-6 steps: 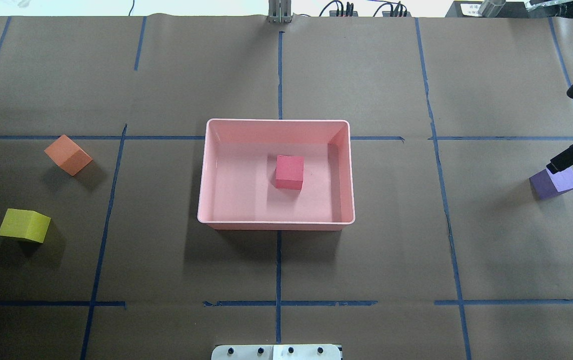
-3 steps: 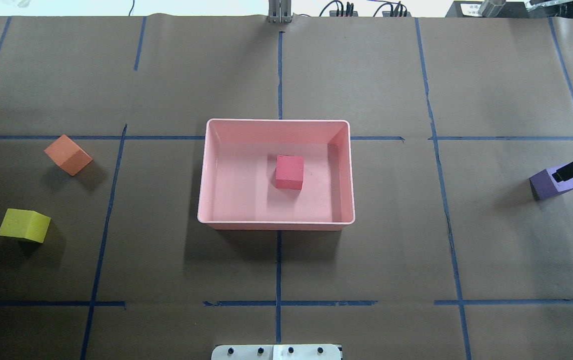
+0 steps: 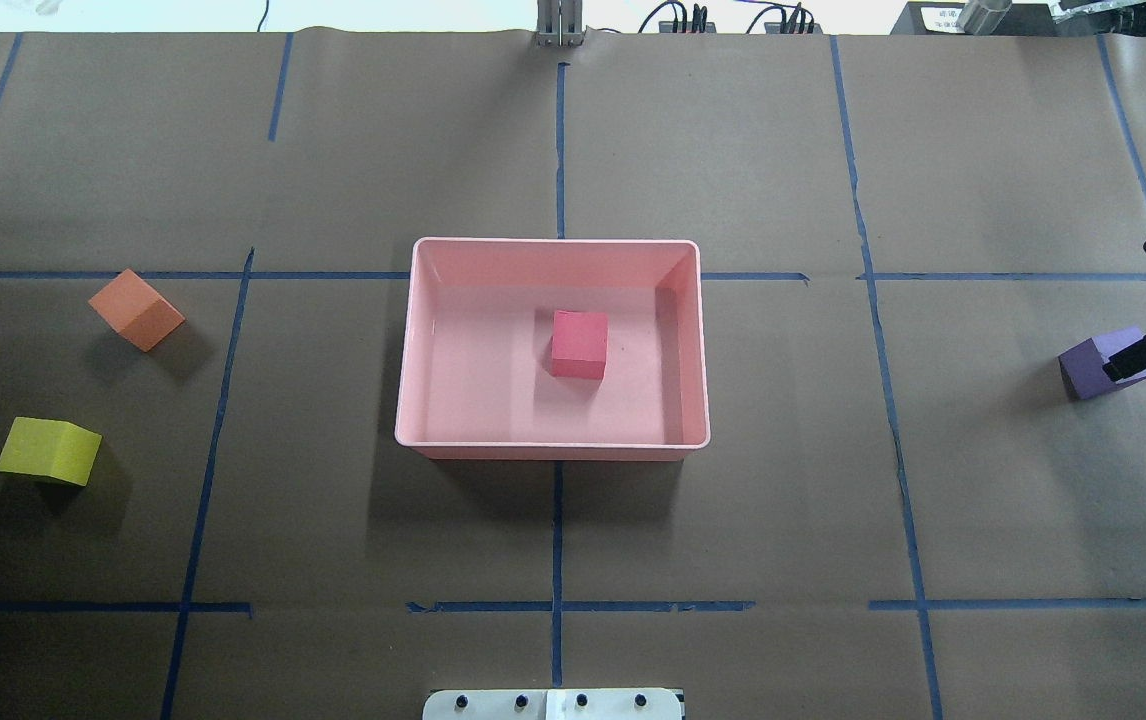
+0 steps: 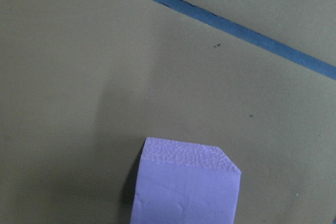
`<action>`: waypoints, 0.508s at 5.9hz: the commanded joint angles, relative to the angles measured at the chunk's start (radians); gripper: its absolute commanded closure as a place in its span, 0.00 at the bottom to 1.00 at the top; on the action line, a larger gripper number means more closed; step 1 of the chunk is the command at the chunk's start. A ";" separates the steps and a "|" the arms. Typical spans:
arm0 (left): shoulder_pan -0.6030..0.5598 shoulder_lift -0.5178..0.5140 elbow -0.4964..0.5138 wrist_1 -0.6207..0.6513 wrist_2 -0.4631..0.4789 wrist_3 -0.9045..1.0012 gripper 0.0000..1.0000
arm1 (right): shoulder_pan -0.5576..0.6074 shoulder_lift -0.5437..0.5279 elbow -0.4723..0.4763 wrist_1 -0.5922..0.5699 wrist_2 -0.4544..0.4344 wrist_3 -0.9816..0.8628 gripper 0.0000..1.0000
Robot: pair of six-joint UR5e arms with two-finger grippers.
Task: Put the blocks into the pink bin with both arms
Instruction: 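Lower the right gripper and grasp the purple block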
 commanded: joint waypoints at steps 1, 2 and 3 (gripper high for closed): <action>0.001 0.000 0.000 0.000 -0.001 0.000 0.00 | -0.042 0.013 -0.053 0.003 -0.005 -0.004 0.00; 0.001 0.000 0.000 0.000 0.001 0.000 0.00 | -0.046 0.027 -0.056 0.003 -0.005 -0.004 0.23; 0.001 0.000 0.000 0.002 -0.001 0.000 0.00 | -0.047 0.046 -0.058 0.000 -0.006 -0.003 0.70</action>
